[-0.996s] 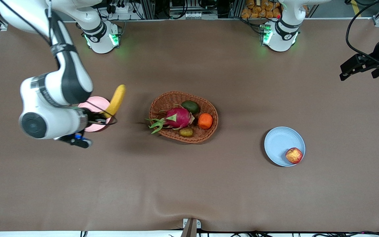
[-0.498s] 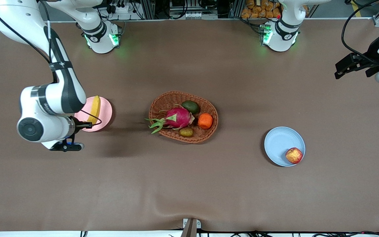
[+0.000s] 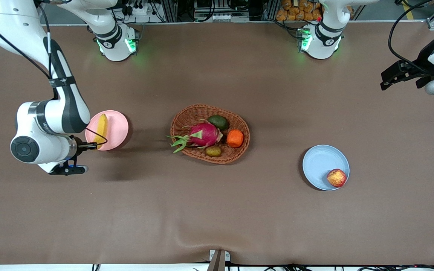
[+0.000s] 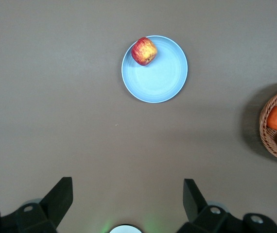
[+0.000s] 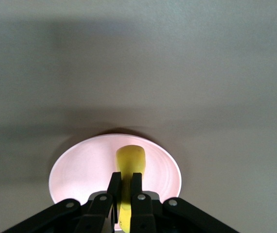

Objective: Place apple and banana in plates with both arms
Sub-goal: 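Lower the banana onto the pink plate and open the right gripper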

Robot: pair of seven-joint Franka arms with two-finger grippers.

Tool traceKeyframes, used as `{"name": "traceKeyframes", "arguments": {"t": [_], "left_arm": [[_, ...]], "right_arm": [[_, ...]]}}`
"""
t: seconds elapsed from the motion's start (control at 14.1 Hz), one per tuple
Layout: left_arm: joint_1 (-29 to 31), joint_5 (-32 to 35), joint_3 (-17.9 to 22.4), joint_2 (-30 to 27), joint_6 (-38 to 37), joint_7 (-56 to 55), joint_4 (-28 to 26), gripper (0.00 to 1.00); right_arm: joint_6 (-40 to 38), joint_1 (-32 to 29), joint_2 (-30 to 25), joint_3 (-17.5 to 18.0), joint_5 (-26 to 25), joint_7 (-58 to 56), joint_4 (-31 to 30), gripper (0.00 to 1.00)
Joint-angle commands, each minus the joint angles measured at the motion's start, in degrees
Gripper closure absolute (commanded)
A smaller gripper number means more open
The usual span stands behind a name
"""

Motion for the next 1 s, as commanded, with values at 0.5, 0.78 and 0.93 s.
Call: {"name": "traceKeyframes", "arguments": {"t": [0.5,0.78,0.93], "left_arm": [[0.5,-2.18,0.73,-1.52,-2.13,-1.48,-0.65,0.0],[0.5,-2.18,0.73,-1.43,-2.13,-1.39,-0.65,0.0],[0.5,-2.18,0.73,-1.43,-2.13,-1.39,-0.65,0.0]], "right_arm": [[1.64,0.19,0.47,1.07,0.29,-0.49,-2.42,1.0],[1.02,0.46,0.91,1.07,0.38,-0.23,-1.02,0.0],[0.15,0.63,0.91,1.16,0.47,-0.49,0.91,0.0]]}}
